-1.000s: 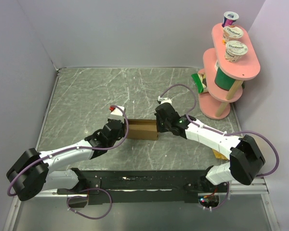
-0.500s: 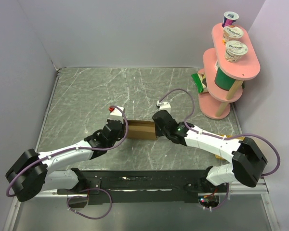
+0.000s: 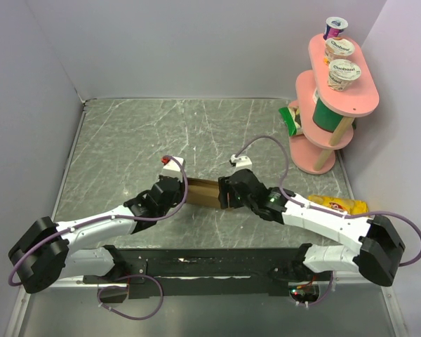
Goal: Fold the paper box
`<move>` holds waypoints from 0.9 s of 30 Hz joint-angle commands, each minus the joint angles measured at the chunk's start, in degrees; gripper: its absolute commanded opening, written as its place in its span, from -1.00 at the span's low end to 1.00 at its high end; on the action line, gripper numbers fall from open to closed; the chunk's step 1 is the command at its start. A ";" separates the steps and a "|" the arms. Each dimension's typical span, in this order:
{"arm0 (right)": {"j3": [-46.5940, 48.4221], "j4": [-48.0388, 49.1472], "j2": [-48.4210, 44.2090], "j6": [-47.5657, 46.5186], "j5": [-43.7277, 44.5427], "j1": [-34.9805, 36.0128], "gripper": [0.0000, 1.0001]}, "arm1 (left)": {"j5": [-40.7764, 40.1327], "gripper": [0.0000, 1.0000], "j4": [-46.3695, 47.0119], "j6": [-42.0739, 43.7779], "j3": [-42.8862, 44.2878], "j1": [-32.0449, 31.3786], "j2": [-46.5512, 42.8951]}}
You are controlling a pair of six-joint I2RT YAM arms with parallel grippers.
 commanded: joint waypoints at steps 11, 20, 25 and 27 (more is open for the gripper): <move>-1.56 -5.16 -15.06 -0.07 5.15 0.22 0.54 | 3.50 -0.98 -1.44 0.17 0.64 -0.60 0.08; 3.36 11.59 -8.25 -10.88 12.70 0.22 0.51 | 3.76 -0.98 -0.91 0.35 -0.51 -0.69 -0.97; 6.97 19.61 1.42 -17.12 15.25 0.22 0.59 | 3.59 -0.98 -0.47 0.43 -1.38 -0.69 -1.76; 7.32 22.42 3.37 -17.83 15.78 0.22 0.59 | 3.59 -0.98 -0.47 0.35 -1.74 -0.69 -2.11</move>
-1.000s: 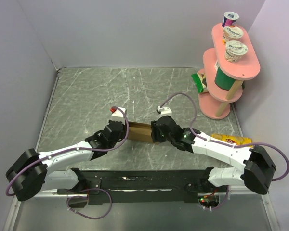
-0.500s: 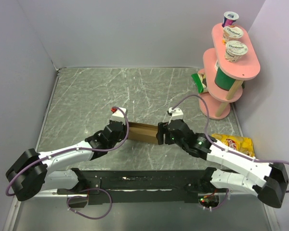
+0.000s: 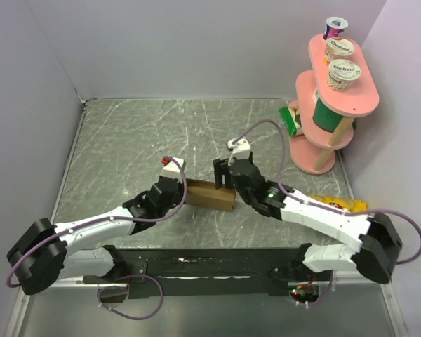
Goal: Fold the paper box
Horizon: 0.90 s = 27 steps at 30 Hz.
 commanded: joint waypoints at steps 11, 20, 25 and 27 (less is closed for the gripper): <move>0.10 10.03 7.46 -3.14 9.95 4.81 0.61 | 2.28 -0.97 -0.47 -0.83 -1.17 -0.62 -1.13; -1.31 4.50 11.86 4.42 13.30 9.21 0.63 | 2.89 -0.92 -0.73 -1.54 -0.99 -0.71 -0.87; -1.75 2.82 13.35 7.15 14.88 10.61 0.64 | 3.33 -0.88 -0.91 -1.89 -1.17 -0.71 -0.87; -1.75 2.12 13.53 7.85 15.05 11.05 0.64 | 3.42 -0.87 -0.65 -2.07 -1.43 -0.71 -1.13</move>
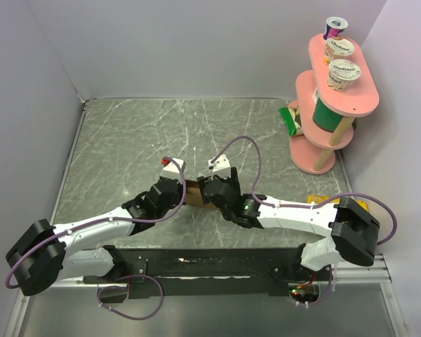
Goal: Fold the paper box
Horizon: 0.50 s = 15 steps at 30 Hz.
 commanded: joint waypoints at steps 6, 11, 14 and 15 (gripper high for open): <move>-1.51 -2.04 -0.53 3.64 1.76 1.75 0.38 | 1.80 -0.81 -1.26 -1.81 -0.69 -0.65 -0.24; -1.95 -2.65 0.96 4.16 0.79 2.01 0.09 | 2.77 -0.73 -1.09 -1.63 -0.86 -0.65 -0.76; -3.09 -2.13 0.79 3.99 0.79 2.10 0.04 | 3.29 -0.56 -1.09 -1.46 -1.48 -0.56 -1.99; -3.53 -1.87 0.53 3.90 0.71 2.19 0.02 | 3.47 -0.42 -1.00 -1.46 -1.74 -0.56 -2.51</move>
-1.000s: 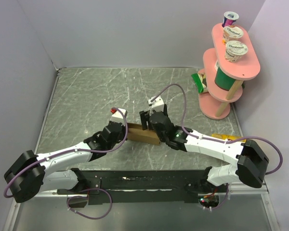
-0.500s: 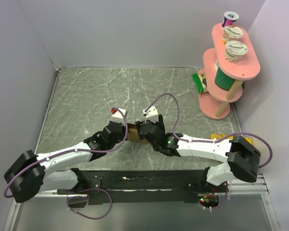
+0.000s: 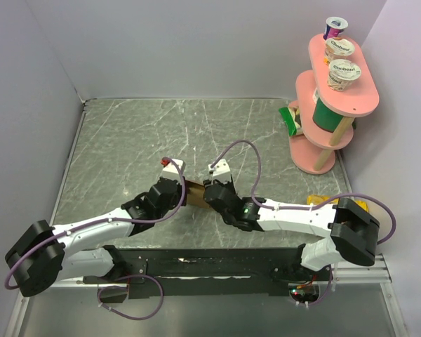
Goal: Fold the paper box
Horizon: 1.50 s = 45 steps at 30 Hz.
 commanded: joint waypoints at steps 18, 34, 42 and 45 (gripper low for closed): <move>-3.81 1.86 1.29 -0.79 0.56 0.77 0.00 | 10.44 0.36 -4.65 -2.18 -8.16 -0.54 -20.92; -4.78 2.66 0.68 -0.88 0.47 0.68 -0.01 | 31.53 0.16 1.74 -11.85 0.10 19.77 -15.95; -5.83 2.74 0.50 -1.05 -0.06 0.59 0.03 | 38.03 0.08 12.11 -14.31 -0.51 19.77 -4.59; -6.18 2.74 0.24 -0.88 -0.06 0.77 0.04 | 36.82 0.04 13.34 -14.75 -2.18 19.77 -2.92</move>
